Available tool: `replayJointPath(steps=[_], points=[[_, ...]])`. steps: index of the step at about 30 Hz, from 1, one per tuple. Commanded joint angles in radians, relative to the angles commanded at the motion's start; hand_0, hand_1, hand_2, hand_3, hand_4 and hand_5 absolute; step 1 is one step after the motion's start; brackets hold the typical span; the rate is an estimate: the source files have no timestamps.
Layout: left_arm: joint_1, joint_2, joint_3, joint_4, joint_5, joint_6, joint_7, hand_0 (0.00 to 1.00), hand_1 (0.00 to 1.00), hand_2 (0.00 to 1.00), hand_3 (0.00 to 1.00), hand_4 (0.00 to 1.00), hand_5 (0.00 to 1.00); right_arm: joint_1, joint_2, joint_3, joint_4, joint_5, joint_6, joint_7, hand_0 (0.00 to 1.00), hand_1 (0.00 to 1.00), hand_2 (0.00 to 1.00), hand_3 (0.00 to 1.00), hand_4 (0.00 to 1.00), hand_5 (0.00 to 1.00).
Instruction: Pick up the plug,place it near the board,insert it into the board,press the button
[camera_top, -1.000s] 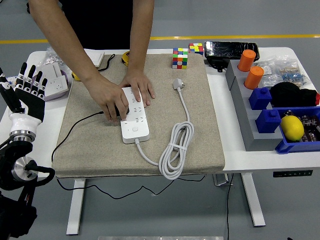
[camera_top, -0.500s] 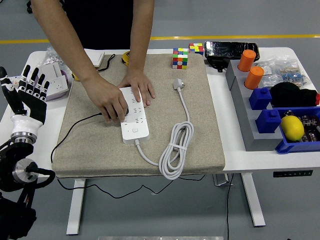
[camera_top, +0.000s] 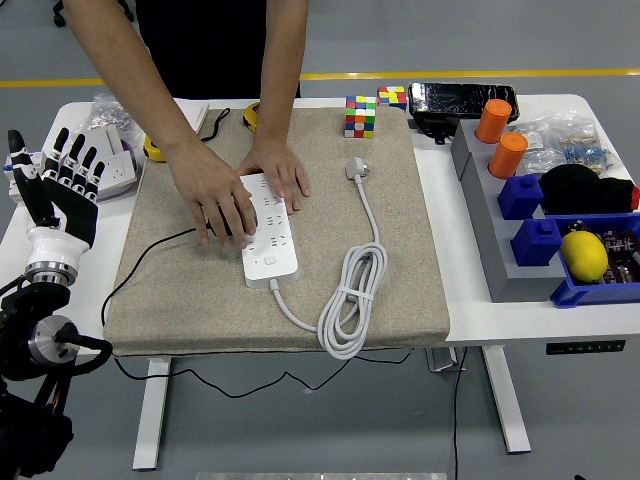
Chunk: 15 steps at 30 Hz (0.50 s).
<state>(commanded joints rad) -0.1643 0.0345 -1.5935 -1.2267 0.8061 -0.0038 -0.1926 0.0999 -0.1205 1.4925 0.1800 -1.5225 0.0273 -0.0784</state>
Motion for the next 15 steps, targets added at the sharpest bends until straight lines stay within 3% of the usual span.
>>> replayJointPath(steps=[6,7,8,13,14,15], points=[[0.002,0.008,0.007,-0.041,0.197,0.038,0.033,0.998,0.998,0.947,0.963,0.998,0.998,-0.001,0.000,0.004,0.000,-0.004,0.000,-0.002,0.830,0.761,0.755,0.787,0.998,0.837],[0.000,0.013,0.012,-0.051,0.241,0.046,0.049,0.998,0.998,0.947,0.963,0.998,0.998,-0.002,0.001,0.006,0.000,-0.005,0.000,-0.003,0.830,0.761,0.755,0.787,0.998,0.837],[-0.002,0.020,0.019,-0.057,0.287,0.052,0.065,0.998,0.971,0.916,0.923,0.998,0.883,-0.002,0.001,0.007,0.000,-0.006,0.000,-0.003,0.830,0.762,0.755,0.787,0.998,0.838],[-0.032,0.051,0.082,-0.076,0.495,0.058,0.146,0.998,0.971,0.916,0.923,0.998,0.883,-0.001,0.002,0.006,0.000,-0.005,0.000,-0.003,0.830,0.762,0.755,0.787,0.998,0.838],[-0.040,0.054,0.097,-0.078,0.534,0.056,0.159,0.993,0.963,0.915,0.925,0.998,0.565,-0.001,0.002,0.005,0.000,-0.004,0.000,-0.002,0.830,0.761,0.755,0.787,0.998,0.836],[-0.052,0.057,0.120,-0.077,0.579,0.054,0.176,0.993,0.963,0.915,0.925,0.998,0.565,0.000,0.002,0.005,0.000,-0.004,0.000,-0.002,0.830,0.761,0.755,0.787,0.998,0.836]])
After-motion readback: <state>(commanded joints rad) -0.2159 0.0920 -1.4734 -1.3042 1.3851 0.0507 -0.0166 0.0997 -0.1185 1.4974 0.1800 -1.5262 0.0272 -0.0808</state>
